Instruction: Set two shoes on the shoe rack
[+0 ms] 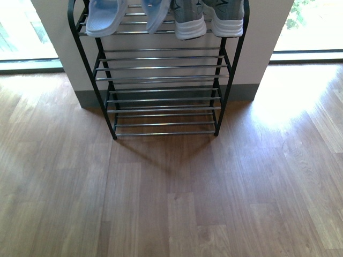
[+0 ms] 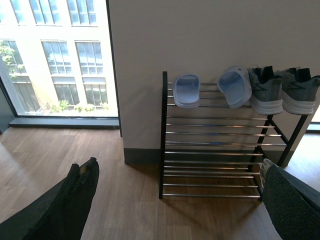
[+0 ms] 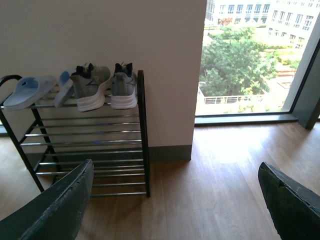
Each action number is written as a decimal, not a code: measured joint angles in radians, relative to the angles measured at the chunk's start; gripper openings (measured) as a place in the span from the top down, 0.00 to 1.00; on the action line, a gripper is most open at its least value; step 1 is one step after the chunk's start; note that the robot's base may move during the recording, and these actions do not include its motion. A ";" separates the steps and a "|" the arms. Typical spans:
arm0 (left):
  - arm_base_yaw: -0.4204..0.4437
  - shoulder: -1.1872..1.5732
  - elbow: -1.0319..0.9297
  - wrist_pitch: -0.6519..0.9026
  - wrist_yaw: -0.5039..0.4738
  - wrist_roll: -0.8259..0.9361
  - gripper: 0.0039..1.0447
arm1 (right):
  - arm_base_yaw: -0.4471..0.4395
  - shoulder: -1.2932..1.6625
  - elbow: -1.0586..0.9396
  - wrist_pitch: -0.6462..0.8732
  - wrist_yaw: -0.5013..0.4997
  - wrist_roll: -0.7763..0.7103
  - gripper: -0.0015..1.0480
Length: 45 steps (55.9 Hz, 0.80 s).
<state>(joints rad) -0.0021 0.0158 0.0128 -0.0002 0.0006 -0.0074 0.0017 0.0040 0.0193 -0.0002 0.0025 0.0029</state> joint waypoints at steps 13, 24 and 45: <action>0.000 0.000 0.000 0.000 0.000 0.000 0.09 | 0.000 -0.001 0.000 0.000 0.000 0.000 0.09; 0.000 0.000 0.000 0.000 0.000 0.000 0.09 | 0.000 0.000 0.000 0.000 0.000 0.000 0.09; 0.000 0.000 0.000 0.000 0.000 0.000 0.09 | 0.000 0.000 0.000 0.000 0.000 0.000 0.09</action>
<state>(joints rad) -0.0021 0.0158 0.0128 -0.0002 0.0002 -0.0074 0.0017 0.0040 0.0193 -0.0002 0.0021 0.0029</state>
